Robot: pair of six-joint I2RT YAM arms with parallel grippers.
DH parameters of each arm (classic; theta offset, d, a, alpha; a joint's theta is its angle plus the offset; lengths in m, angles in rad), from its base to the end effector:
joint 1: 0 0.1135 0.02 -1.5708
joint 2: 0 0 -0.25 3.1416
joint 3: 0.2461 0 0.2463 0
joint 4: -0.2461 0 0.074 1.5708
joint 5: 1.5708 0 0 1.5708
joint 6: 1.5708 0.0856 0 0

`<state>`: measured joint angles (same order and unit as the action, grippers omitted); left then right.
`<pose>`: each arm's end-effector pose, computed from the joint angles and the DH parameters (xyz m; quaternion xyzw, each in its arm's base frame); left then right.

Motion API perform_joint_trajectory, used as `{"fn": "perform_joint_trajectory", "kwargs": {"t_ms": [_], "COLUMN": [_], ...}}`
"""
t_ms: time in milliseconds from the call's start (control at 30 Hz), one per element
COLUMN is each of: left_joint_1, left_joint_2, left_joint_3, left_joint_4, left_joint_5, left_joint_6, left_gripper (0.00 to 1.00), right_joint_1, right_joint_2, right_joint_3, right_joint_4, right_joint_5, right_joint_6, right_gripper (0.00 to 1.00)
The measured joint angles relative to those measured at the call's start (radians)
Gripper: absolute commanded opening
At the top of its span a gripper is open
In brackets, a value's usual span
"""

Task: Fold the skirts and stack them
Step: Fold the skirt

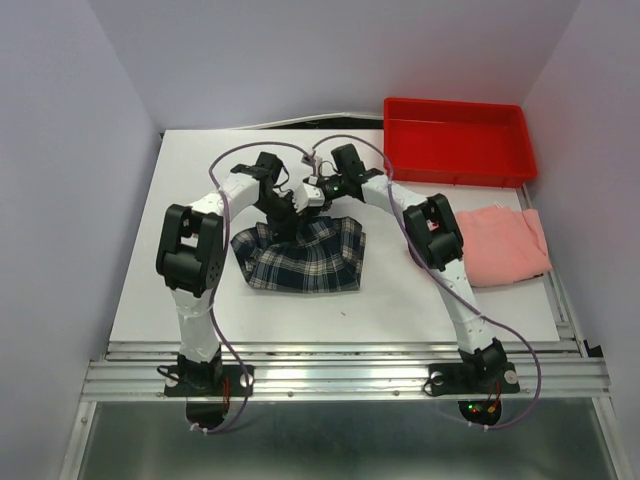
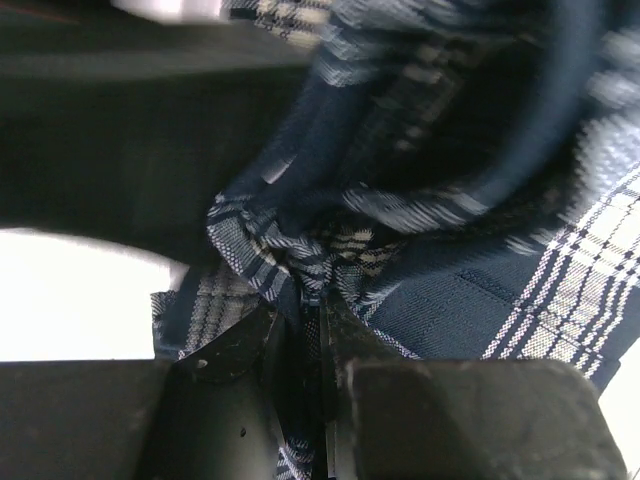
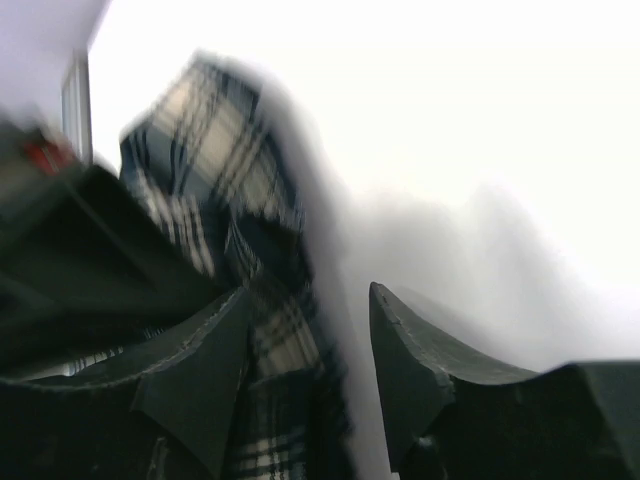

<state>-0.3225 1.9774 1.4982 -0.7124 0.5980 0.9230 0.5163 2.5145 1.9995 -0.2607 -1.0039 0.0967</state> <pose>0.3756 -0.1763 0.1518 0.5925 0.7299 -0.2231 0.2576 0.4388 0.3321 0.1108 -0.3505 0.7518 0.5253 0.1897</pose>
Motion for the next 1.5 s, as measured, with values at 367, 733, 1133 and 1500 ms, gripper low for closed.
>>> {"fn": "perform_joint_trajectory", "kwargs": {"t_ms": [367,733,1133,1500], "left_joint_1": [0.029,0.098,0.002,-0.095], "left_joint_2": [0.001,-0.152,-0.166,-0.061], "left_joint_3": [0.069,0.156,0.149,0.098], "left_joint_4": [-0.041,-0.107,-0.166,-0.091], "left_joint_5": [0.031,0.089,0.099,0.089], "left_joint_6": [-0.021,-0.076,0.025,0.087], "left_gripper": [0.56,0.62,0.62,0.58], "right_joint_1": [-0.115,-0.077,-0.07,-0.07], "right_joint_2": [0.06,0.114,0.114,0.115], "right_joint_3": [0.207,0.117,0.115,0.072], "right_joint_4": [0.019,0.013,0.023,0.026], "right_joint_5": [0.053,-0.051,-0.103,-0.13], "right_joint_6": [0.154,0.214,0.222,0.227], "right_gripper": [0.25,0.21,0.2,0.17]}}
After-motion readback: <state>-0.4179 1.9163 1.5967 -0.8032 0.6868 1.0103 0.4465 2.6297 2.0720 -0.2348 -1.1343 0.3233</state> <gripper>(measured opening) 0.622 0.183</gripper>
